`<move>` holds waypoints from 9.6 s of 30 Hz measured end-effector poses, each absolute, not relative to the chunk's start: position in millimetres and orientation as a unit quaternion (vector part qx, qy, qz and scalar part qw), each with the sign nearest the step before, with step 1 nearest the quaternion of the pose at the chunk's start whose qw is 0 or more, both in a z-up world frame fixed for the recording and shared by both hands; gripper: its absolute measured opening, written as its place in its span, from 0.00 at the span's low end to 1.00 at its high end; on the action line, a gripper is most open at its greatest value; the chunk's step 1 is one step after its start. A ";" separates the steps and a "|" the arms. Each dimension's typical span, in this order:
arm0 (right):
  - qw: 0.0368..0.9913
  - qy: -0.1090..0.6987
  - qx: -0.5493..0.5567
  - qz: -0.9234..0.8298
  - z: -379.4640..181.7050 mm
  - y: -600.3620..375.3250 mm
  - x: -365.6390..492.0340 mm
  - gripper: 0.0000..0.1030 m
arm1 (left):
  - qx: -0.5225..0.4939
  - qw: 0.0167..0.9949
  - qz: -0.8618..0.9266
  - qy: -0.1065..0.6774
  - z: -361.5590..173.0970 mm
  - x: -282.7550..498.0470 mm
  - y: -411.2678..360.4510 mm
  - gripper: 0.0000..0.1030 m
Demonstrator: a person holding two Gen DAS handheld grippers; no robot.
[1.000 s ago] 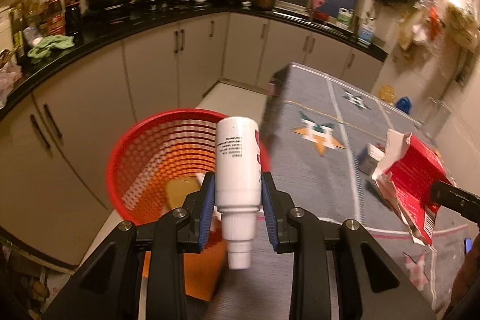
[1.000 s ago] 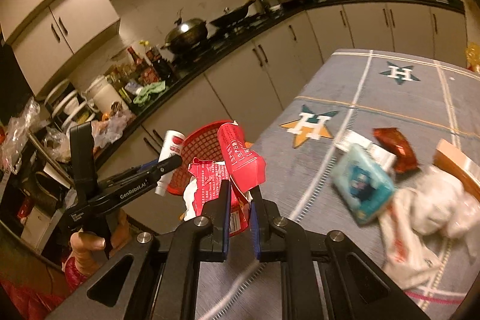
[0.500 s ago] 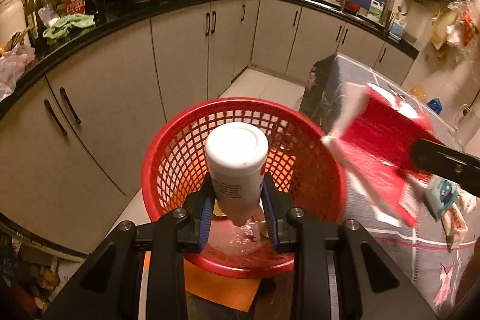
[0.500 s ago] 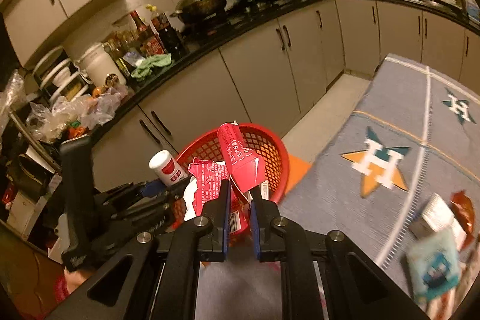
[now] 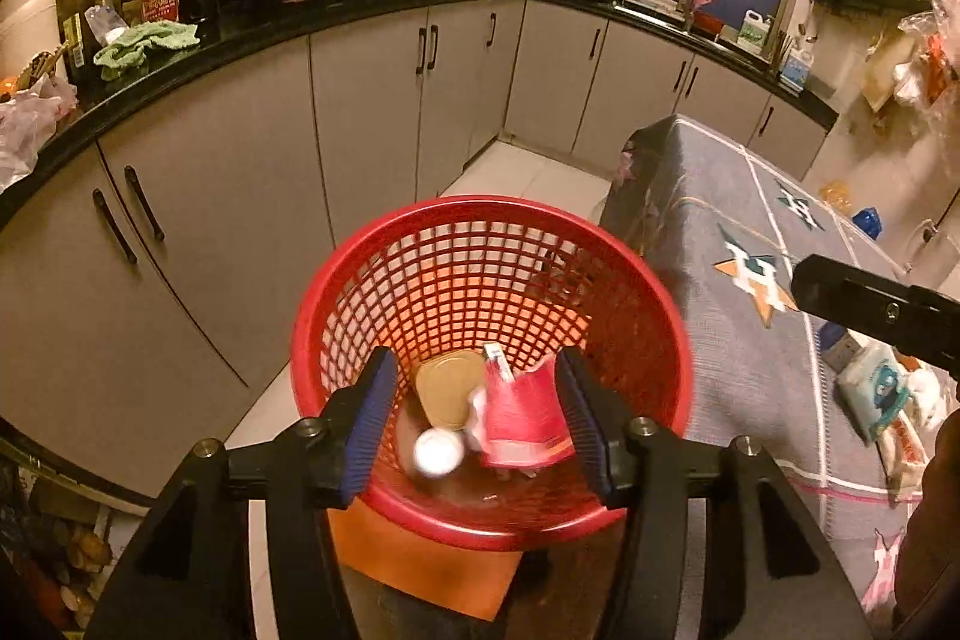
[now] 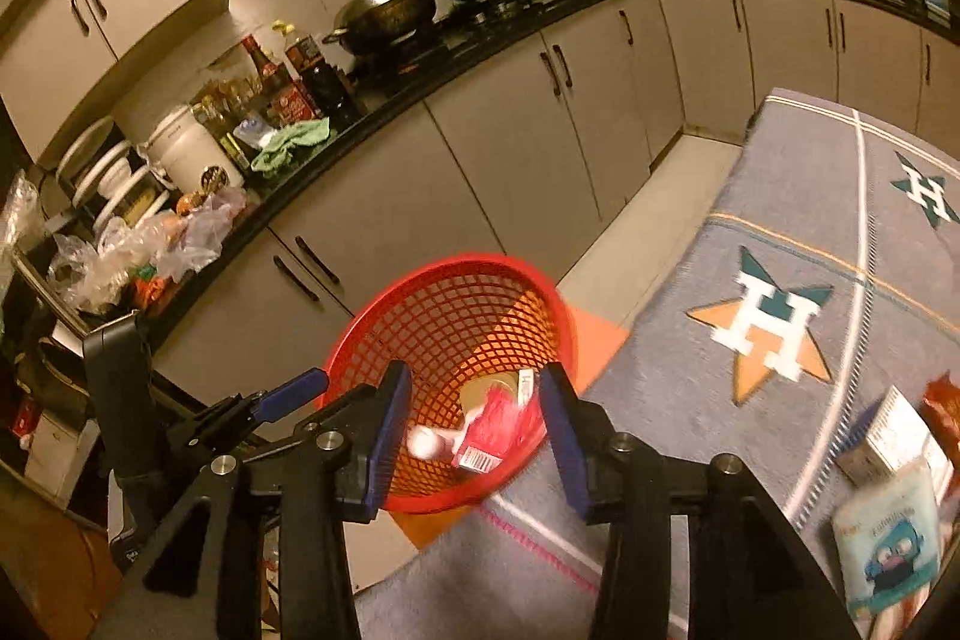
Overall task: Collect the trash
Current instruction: 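Open the left tool to drop the spray bottle in the basket while the right tool drops the toothpaste tube, then move both tools back from the basket to the trash pile, then grasp the blue cartoon tissue pack with the left tool while the right tool grasps the white plastic bag, then lift the tissue pack with the left tool while the right tool holds the plastic bag, then carry the tissue pack with the left tool while the right tool carries the bag to the basket, then open the left tool over the basket while the right tool releases the plastic bag, then move both tools back from the basket to the table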
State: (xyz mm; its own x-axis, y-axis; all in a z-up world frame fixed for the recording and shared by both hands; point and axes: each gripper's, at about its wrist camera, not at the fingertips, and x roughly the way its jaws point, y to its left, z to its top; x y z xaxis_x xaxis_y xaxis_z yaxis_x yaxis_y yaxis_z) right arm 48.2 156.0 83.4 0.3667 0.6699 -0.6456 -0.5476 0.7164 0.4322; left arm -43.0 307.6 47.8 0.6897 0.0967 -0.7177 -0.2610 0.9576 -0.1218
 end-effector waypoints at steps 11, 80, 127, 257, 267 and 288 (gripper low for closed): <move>0.828 0.417 0.097 0.363 81.1 90.1 -1.1 0.47 | -0.082 0.925 0.077 0.363 65.2 -67.0 250.0 0.56; 0.859 0.429 0.131 0.247 35.8 -137.8 -82.6 0.24 | -0.077 0.883 -0.029 0.462 38.3 -6.6 86.4 0.69; 0.854 0.416 0.179 0.255 30.7 -146.8 -86.0 0.24 | 0.027 0.896 -0.029 0.442 4.8 -18.6 47.5 0.46; 0.796 0.453 0.147 0.373 58.5 155.9 79.4 0.42 | -0.097 0.909 0.153 0.376 43.0 -45.4 297.1 0.55; 0.809 0.441 0.142 0.362 67.2 112.5 46.1 0.42 | -0.079 0.920 0.118 0.365 59.8 -58.6 249.2 0.60; 0.874 0.398 0.180 0.212 68.6 -102.9 -18.0 0.55 | 0.016 0.910 -0.025 0.413 28.9 -36.6 72.2 0.63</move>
State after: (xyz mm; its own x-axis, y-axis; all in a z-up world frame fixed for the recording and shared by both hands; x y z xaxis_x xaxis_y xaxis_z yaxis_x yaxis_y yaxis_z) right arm -18.0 -102.9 68.6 0.5931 0.5144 -0.6194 -0.2284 0.8452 0.4831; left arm -36.6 72.2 28.9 0.6580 -0.0324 -0.7524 0.0596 0.9982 0.0091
